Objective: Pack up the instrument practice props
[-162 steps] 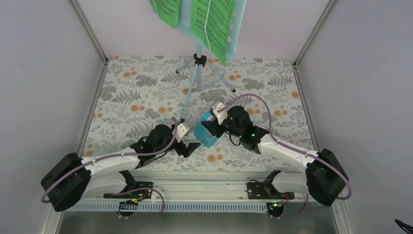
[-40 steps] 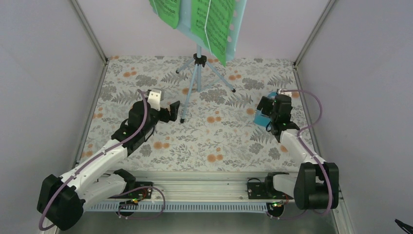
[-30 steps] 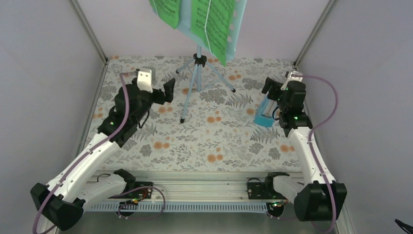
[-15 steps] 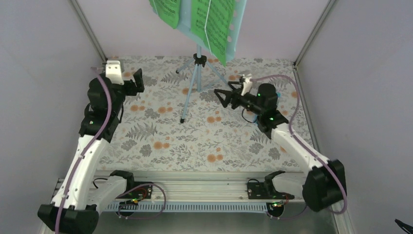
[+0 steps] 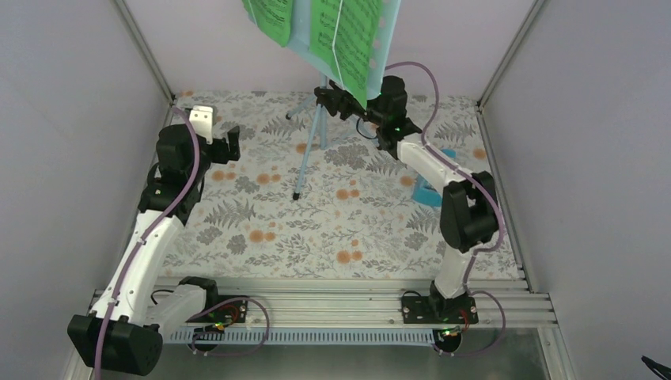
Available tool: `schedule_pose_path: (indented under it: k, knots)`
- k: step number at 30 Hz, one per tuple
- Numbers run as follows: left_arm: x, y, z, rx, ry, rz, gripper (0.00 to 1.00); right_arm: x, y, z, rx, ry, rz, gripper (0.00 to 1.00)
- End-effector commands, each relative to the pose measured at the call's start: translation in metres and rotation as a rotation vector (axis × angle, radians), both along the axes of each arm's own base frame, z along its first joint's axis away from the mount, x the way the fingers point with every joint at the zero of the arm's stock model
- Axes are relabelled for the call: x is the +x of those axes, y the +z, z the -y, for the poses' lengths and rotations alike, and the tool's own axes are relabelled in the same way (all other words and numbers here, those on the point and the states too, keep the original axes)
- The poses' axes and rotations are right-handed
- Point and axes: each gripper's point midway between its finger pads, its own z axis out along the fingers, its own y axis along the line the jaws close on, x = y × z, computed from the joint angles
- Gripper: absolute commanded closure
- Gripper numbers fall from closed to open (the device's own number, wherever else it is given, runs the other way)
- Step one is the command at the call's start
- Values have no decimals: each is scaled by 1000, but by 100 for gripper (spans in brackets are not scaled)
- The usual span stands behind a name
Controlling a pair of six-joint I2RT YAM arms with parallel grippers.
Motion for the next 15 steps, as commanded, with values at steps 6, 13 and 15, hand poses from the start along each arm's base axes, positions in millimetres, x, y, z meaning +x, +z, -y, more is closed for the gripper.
schedule_pose_path:
  k: [6,13,15]
  knots:
    - [0,-4,9,-5,-64,-7,0,30,18,-23,-58,-10,150,46]
    - [0,-6,14,-17,-85,-10,0,24,30,-33,-43,58,219,93]
    - [1,-7,13,-16,-82,-15,0,20,35,-34,-37,73,236,96]
